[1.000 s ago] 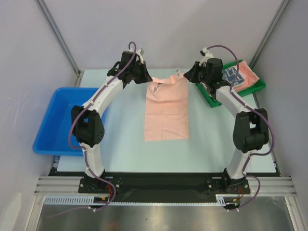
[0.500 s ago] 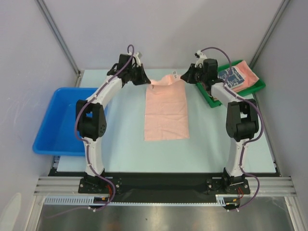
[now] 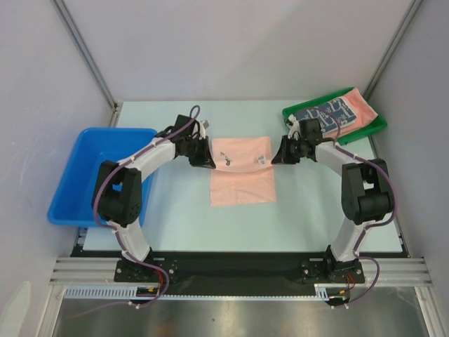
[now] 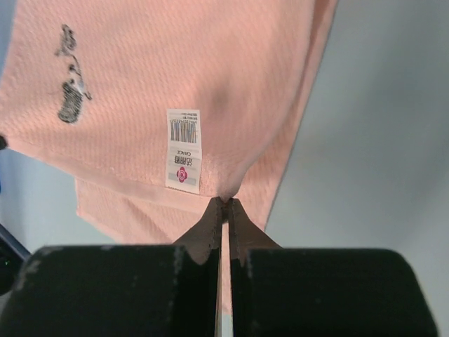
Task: Fold and stack the towels
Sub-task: Fold the towel
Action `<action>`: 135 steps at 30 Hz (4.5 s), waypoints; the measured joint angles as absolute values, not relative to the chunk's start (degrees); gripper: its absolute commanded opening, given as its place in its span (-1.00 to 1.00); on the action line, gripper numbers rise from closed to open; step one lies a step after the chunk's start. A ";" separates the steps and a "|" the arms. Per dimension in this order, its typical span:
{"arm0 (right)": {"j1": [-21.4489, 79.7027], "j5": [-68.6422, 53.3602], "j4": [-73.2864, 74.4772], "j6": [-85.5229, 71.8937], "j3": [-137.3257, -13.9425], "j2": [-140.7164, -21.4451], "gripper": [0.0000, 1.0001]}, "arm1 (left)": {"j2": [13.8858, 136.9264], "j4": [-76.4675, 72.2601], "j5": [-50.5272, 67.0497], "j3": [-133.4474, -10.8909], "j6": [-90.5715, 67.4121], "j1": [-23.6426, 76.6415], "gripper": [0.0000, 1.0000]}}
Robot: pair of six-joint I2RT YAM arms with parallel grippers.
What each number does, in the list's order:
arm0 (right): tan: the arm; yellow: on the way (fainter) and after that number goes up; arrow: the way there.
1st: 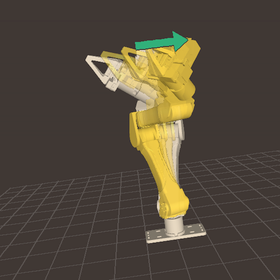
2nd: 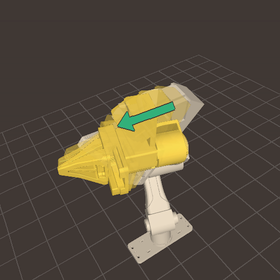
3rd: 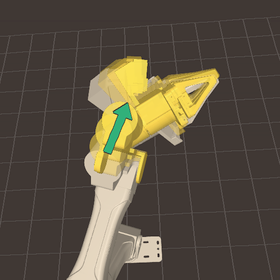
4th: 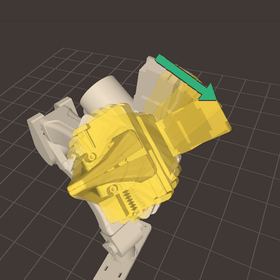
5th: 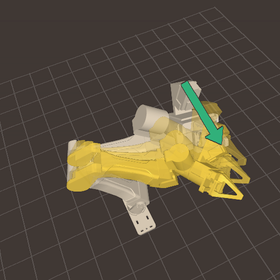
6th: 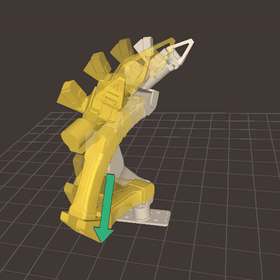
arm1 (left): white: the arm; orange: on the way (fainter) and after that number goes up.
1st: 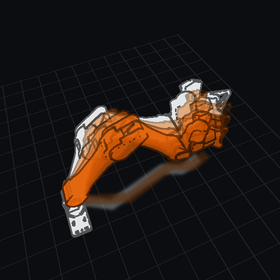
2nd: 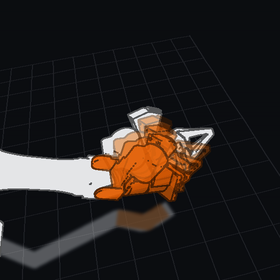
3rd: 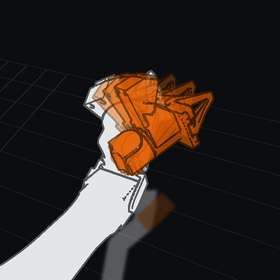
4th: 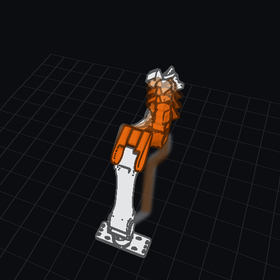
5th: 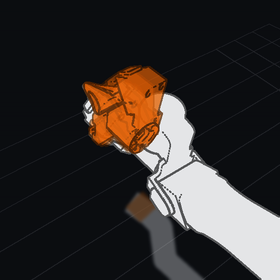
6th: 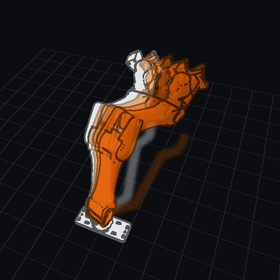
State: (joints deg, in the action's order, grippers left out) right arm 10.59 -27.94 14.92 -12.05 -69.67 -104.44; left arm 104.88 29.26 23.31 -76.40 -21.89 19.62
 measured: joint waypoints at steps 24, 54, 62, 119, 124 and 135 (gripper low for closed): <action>13.54 -29.32 8.97 -18.31 -40.36 -87.55 -1.00 | 92.88 19.29 20.97 -48.31 -28.71 26.48 -0.99; 15.86 -24.91 8.64 -20.38 -35.66 -82.78 -1.00 | 81.32 18.48 18.41 -38.83 -31.94 29.15 -0.99; 16.14 -23.99 6.81 -20.51 -34.92 -83.96 -0.96 | 83.22 14.76 18.83 -37.23 -32.14 29.63 -1.00; 10.52 -36.14 30.50 11.14 -105.78 -130.58 -0.09 | 124.51 39.05 18.57 -101.36 1.08 15.14 -0.07; 9.76 -38.41 35.51 15.38 -111.11 -133.69 -0.11 | 127.35 40.66 19.29 -103.88 4.93 15.09 -0.07; 10.00 -43.22 44.14 20.73 -118.30 -141.08 -0.34 | 131.72 43.48 20.71 -106.78 8.86 14.96 -0.13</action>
